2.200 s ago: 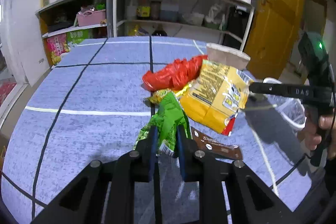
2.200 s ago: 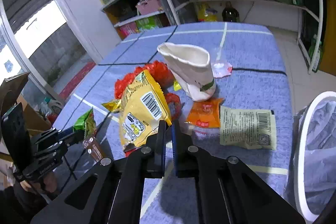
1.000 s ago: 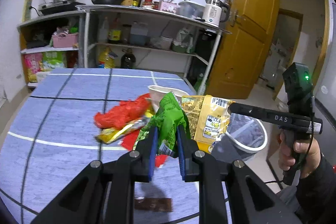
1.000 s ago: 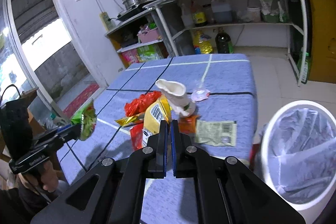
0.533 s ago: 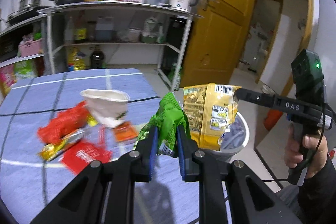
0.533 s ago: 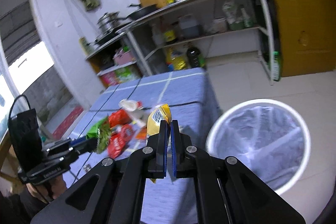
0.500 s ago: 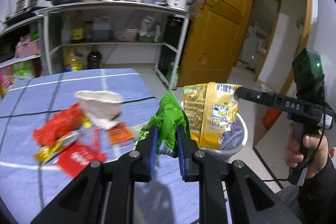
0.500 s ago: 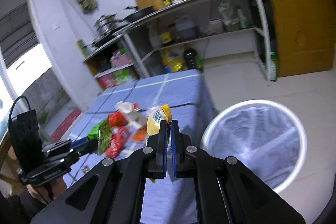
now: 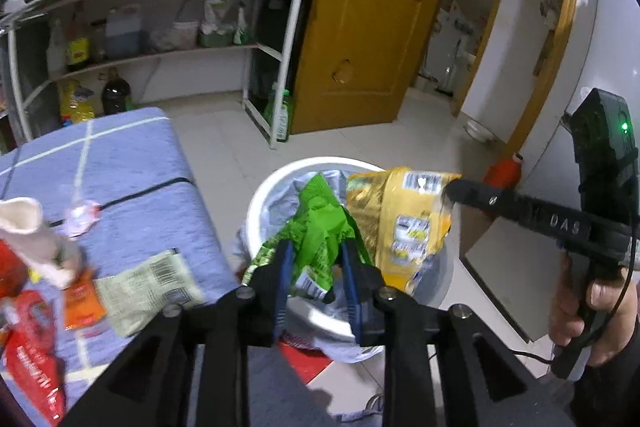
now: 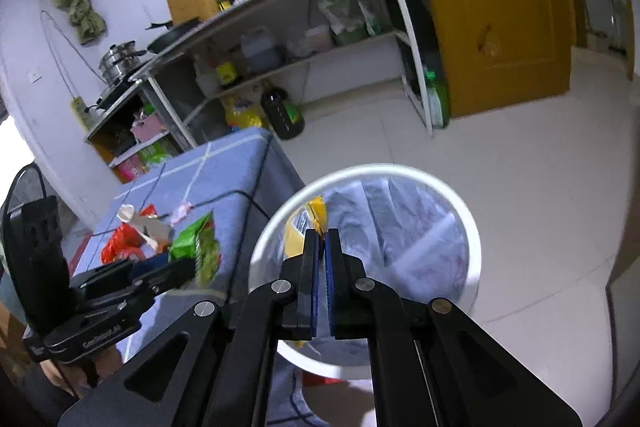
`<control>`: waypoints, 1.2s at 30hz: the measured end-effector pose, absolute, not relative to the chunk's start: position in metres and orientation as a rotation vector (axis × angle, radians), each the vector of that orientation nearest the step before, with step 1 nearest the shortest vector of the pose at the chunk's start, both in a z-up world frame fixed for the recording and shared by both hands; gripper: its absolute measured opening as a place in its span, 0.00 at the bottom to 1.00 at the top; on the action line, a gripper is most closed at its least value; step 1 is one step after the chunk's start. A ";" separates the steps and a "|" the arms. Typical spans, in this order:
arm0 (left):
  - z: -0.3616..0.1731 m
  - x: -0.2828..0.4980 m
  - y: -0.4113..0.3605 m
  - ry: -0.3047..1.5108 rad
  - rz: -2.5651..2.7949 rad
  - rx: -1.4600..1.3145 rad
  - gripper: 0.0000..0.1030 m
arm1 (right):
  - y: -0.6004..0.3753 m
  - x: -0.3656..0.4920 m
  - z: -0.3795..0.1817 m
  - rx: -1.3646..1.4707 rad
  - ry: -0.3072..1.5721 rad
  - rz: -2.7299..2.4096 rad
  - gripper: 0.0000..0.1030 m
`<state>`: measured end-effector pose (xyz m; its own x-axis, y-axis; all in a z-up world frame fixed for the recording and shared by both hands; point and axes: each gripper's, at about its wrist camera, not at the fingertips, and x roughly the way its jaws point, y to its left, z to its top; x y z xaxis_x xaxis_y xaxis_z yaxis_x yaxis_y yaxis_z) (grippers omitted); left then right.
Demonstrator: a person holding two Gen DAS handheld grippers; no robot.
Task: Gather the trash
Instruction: 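Carry both bags over the trash bin and open both grippers, then move both grippers back over the table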
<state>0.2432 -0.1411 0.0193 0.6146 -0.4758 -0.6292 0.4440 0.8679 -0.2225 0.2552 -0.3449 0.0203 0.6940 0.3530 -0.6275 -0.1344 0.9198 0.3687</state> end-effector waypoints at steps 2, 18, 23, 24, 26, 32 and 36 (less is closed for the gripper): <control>0.014 0.249 -0.149 0.757 -0.539 -0.048 0.31 | -0.349 0.260 0.014 0.313 0.784 0.261 0.05; 0.017 0.248 -0.146 0.749 -0.530 -0.060 0.44 | -0.360 0.258 0.010 0.303 0.782 0.163 0.33; 0.034 0.225 -0.127 0.688 -0.516 -0.067 0.44 | -0.350 0.248 0.023 0.279 0.735 0.191 0.34; 0.038 0.219 -0.122 0.672 -0.507 -0.065 0.44 | -0.344 0.244 0.028 0.271 0.717 0.206 0.34; 0.044 0.208 -0.111 0.647 -0.487 -0.069 0.44 | -0.334 0.237 0.035 0.250 0.689 0.233 0.34; 0.054 0.180 -0.071 0.590 -0.406 -0.077 0.44 | -0.294 0.221 0.054 0.193 0.633 0.345 0.34; 0.052 0.167 -0.039 0.583 -0.336 -0.085 0.44 | -0.257 0.219 0.055 0.145 0.636 0.423 0.34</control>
<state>0.1668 -0.0392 0.0517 0.7823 -0.3348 -0.5253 0.2871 0.9421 -0.1729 0.2191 -0.2565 0.0549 0.7230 0.4251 -0.5446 -0.3375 0.9051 0.2585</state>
